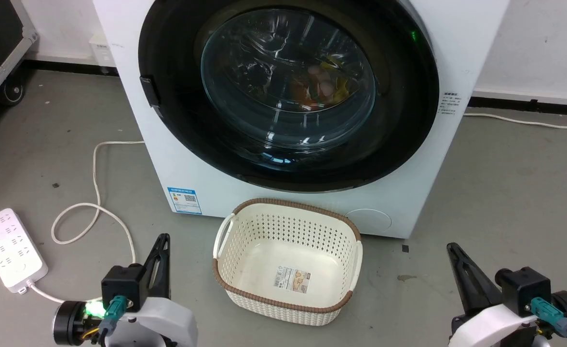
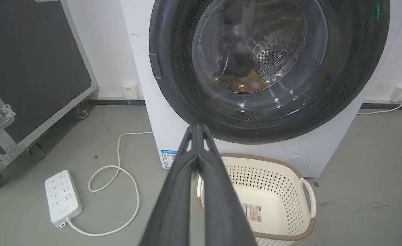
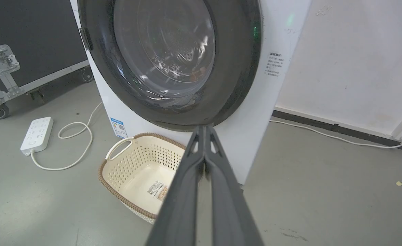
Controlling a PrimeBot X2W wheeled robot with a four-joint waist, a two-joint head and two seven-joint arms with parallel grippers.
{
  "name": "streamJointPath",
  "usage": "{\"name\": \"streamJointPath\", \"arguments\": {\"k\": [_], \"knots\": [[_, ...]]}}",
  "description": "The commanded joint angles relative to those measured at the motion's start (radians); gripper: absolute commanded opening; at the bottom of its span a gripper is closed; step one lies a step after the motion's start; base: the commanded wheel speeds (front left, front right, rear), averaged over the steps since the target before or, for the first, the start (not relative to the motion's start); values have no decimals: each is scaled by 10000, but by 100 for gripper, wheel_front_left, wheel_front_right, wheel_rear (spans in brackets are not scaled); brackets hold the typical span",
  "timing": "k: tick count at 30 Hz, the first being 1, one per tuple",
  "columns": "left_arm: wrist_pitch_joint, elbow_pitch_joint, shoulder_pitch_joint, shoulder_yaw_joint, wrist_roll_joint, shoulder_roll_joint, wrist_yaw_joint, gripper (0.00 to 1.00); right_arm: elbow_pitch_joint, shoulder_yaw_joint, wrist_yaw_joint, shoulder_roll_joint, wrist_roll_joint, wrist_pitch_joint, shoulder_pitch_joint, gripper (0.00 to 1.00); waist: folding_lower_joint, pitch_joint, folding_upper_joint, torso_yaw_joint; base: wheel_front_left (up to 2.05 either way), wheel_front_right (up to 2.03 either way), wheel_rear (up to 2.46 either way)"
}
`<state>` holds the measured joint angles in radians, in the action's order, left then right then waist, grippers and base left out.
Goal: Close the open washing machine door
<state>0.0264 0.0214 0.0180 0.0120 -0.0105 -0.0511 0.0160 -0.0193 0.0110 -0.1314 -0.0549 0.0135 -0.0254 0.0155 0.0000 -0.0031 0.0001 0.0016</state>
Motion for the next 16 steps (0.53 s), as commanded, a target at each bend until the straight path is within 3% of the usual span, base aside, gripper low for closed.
{"name": "streamJointPath", "arguments": {"k": [1, 16], "knots": [[-81, -77, -155, -56, 51, 6, -77, 0, 101, -35, 7, 44, -84, 71, -136, 0, 0, 4, -1, -2, 0, 0, 0], [-264, -214, -180, -120, 105, 9, -160, 0, 193, -110, 7, 47, -135, 254, -155, 0, 0, 31, -1, -16, 0, 0, 0]]}}
